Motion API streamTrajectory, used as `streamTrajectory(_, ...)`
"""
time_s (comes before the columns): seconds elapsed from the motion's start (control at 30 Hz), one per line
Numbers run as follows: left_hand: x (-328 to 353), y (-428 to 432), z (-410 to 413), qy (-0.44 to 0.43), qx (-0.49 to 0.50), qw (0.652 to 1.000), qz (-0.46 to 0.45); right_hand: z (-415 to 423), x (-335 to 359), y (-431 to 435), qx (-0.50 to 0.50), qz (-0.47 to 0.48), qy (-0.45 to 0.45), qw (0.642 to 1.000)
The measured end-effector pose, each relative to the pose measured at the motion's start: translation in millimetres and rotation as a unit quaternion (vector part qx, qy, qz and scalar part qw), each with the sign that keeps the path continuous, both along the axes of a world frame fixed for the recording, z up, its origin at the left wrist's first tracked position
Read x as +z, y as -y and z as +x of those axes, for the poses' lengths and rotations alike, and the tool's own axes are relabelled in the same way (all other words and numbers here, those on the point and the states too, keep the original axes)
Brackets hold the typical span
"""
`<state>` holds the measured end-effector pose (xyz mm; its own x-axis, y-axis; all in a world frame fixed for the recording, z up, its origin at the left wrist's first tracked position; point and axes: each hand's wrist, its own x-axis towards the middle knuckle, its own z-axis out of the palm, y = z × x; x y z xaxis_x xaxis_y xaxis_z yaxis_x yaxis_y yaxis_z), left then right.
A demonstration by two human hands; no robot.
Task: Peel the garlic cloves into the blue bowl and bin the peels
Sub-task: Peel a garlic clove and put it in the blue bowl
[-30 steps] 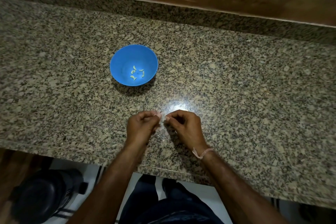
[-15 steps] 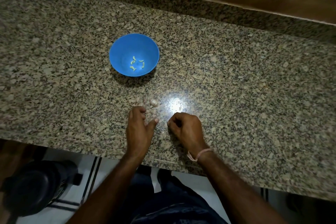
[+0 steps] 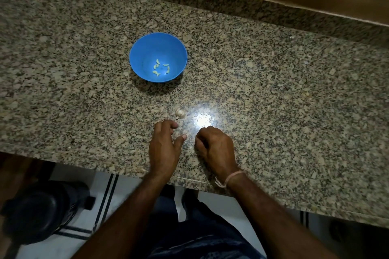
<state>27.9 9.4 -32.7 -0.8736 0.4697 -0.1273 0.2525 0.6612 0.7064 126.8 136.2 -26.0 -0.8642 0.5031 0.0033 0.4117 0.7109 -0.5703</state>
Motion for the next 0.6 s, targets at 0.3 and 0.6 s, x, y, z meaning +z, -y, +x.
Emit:
streamTrajectory(0.3, 14, -8, 14, 0.181, 0.031, 0.977, 0.108, 3, 12, -12, -0.133, -0.428, -0.04, 0.893)
streamTrajectory(0.6, 30, -9, 8, 0.224, 0.033, 0.967, 0.113, 8, 22, -5, -0.148, -0.509, -0.075, 0.845)
